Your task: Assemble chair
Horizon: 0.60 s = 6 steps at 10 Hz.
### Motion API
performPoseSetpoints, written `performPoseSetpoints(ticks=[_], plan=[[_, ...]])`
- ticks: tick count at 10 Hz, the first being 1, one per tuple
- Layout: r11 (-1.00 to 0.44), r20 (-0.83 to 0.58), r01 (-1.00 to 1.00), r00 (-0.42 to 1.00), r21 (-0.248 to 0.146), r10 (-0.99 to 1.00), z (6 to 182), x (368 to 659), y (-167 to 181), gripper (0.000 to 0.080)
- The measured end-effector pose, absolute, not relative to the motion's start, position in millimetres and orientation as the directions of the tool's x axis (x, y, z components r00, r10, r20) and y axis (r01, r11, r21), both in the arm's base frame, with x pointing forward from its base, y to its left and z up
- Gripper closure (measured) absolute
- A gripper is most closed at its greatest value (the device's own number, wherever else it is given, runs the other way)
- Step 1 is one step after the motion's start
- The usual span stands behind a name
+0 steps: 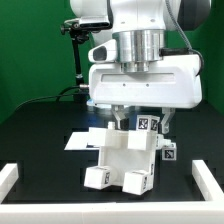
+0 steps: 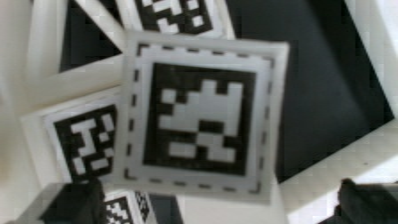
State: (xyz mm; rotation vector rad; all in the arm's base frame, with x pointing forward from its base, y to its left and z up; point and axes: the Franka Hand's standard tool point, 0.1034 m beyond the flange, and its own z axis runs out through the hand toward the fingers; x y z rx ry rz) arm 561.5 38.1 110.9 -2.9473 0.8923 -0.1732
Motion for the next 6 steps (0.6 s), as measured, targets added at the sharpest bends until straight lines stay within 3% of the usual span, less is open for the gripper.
performPoseSetpoints(ticks=[6], plan=[[-0.911,0.129,-0.407,0.902,-0.060,-0.412,110.0,570,14,0.0151]])
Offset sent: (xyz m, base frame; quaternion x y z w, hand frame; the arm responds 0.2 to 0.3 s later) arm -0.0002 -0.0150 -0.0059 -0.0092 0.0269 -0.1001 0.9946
